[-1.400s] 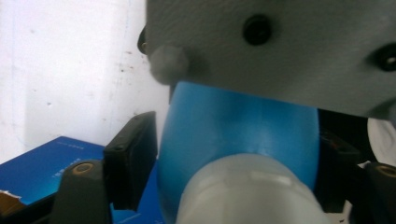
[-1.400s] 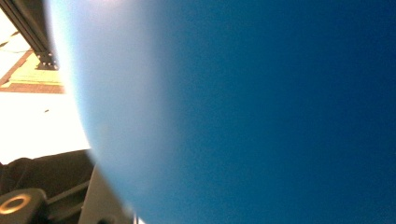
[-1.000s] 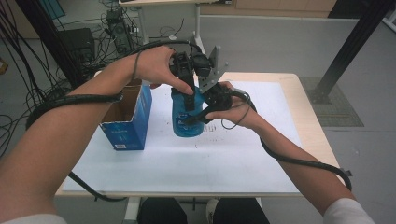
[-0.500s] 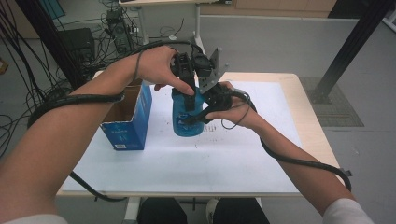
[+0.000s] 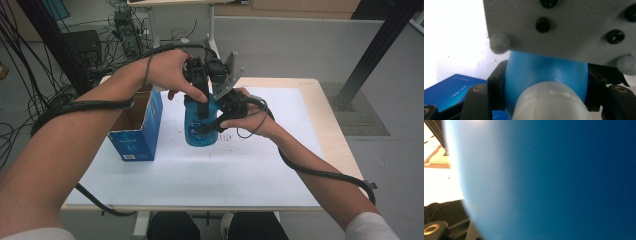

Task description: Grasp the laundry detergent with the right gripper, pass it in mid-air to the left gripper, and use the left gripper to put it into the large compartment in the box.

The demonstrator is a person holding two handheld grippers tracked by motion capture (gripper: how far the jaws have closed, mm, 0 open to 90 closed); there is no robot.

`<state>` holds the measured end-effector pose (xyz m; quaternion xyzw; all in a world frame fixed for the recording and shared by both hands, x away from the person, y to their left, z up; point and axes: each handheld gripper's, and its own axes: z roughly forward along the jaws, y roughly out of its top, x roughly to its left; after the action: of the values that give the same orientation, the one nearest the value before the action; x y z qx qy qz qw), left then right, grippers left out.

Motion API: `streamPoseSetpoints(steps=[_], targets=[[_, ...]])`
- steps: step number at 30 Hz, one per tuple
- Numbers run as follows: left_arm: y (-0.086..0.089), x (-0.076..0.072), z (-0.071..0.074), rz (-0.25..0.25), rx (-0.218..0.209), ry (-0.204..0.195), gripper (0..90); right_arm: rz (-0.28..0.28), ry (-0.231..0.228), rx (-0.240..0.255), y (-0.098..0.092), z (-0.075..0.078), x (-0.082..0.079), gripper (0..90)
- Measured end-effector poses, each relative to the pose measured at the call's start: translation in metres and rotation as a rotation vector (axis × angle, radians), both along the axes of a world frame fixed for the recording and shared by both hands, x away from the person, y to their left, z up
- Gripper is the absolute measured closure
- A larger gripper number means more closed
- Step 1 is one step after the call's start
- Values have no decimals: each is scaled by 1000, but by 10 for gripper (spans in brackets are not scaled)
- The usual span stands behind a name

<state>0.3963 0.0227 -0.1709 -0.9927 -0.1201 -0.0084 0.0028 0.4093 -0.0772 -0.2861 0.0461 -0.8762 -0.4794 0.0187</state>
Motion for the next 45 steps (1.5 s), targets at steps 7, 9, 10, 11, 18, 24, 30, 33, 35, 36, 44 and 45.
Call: streamPoseSetpoints(steps=[7,9,10,11,18,24,30,33,35,36,44,45], targets=[[-1,0,1,1,-4,-1,369,0,3,2,0,0,0,427],[-2,0,2,-6,-2,-1,369,2,-2,4,-1,1,0,426],[-2,-1,2,4,-4,-1,369,1,4,6,-1,1,0,426],[-2,-1,3,4,-4,-2,369,1,4,6,-1,1,0,426],[-2,-2,3,6,-8,-4,370,4,8,9,-1,2,-1,425],[-1,-2,3,7,-5,-2,370,6,7,10,-1,2,-1,424],[-2,-2,3,7,-9,-4,370,4,11,15,-1,2,-1,423],[-2,-2,4,9,-14,-5,370,4,11,17,-2,2,0,423],[-1,-2,4,10,-14,-3,370,3,8,15,-2,2,0,422],[-1,-1,4,8,-14,-4,370,4,7,14,-2,2,0,422],[-2,-2,5,2,-13,-10,370,3,3,23,-3,3,0,421],[-2,-2,5,2,-13,-10,370,3,3,23,-3,3,0,421]])
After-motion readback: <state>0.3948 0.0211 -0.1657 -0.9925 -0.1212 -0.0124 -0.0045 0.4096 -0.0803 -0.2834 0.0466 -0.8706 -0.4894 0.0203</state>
